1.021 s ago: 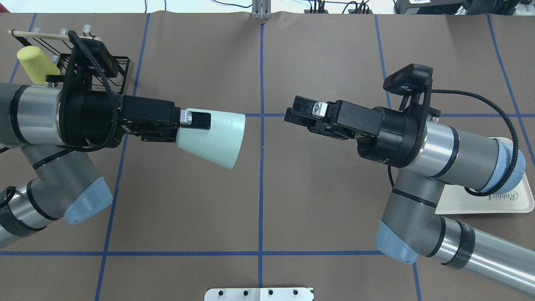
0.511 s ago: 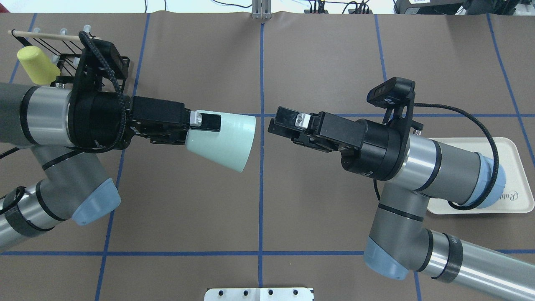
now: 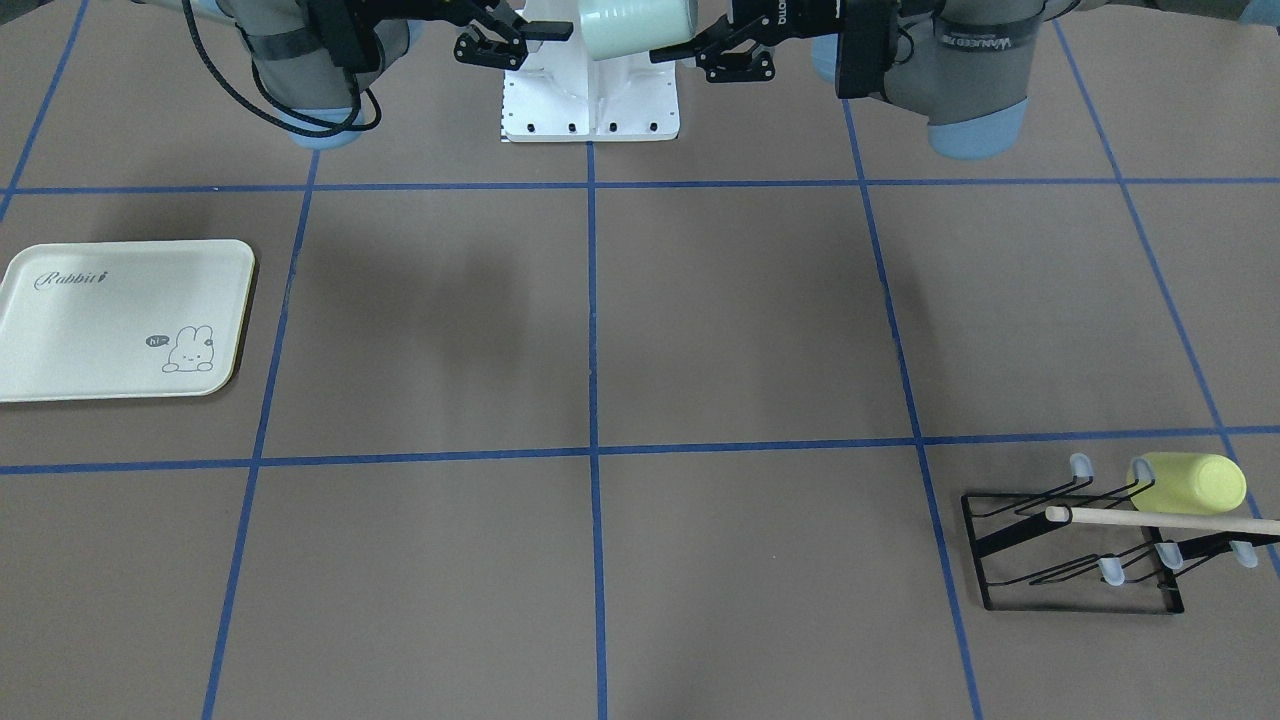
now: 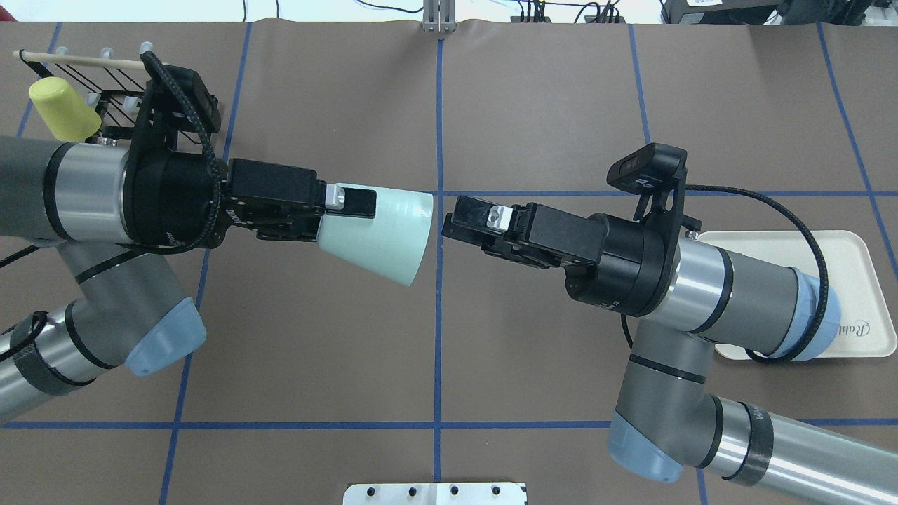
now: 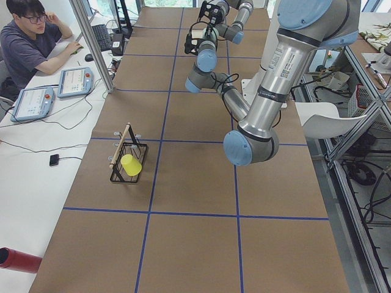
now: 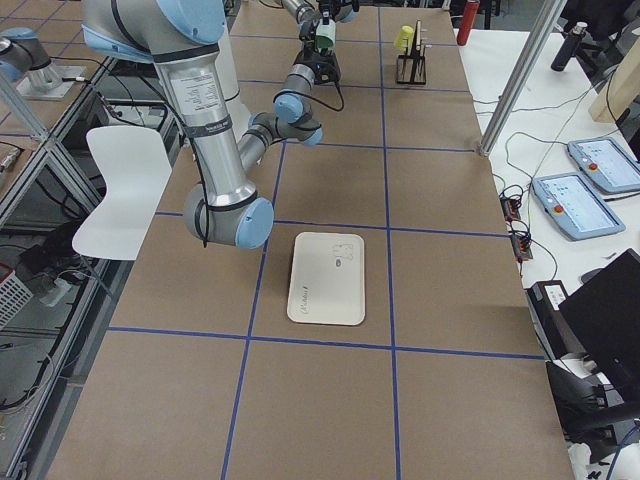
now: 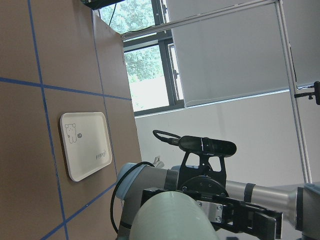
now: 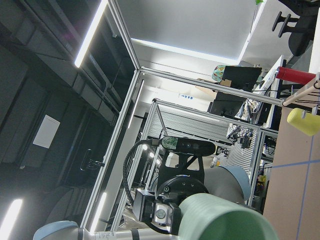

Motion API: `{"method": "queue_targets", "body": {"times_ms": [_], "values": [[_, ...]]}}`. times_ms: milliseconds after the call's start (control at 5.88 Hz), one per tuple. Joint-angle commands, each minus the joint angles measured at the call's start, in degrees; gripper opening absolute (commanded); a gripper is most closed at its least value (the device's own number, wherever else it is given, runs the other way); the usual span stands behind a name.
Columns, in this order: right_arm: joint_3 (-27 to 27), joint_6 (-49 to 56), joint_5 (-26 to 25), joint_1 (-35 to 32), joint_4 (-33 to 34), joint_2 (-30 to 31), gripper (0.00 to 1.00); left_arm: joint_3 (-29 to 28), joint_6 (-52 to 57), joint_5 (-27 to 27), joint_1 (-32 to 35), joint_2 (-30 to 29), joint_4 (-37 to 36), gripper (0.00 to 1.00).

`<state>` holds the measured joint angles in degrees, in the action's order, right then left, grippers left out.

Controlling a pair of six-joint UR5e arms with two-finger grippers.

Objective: Left arm grabs green cup and hands to right arm on tray

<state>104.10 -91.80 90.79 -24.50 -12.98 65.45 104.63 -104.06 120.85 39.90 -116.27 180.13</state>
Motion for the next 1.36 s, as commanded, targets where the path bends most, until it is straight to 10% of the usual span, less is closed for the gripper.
{"method": "queue_targets", "body": {"times_ms": [0,1191], "values": [[0.05,0.04,-0.18,0.51,0.06,-0.49,0.99,-0.13,0.00,0.00,0.00,0.00,-0.13,0.00],[0.14,0.13,-3.08,1.82,0.50,-1.20,0.97,-0.39,-2.29,-2.98,-2.37,-0.79,-0.12,0.00]]}}
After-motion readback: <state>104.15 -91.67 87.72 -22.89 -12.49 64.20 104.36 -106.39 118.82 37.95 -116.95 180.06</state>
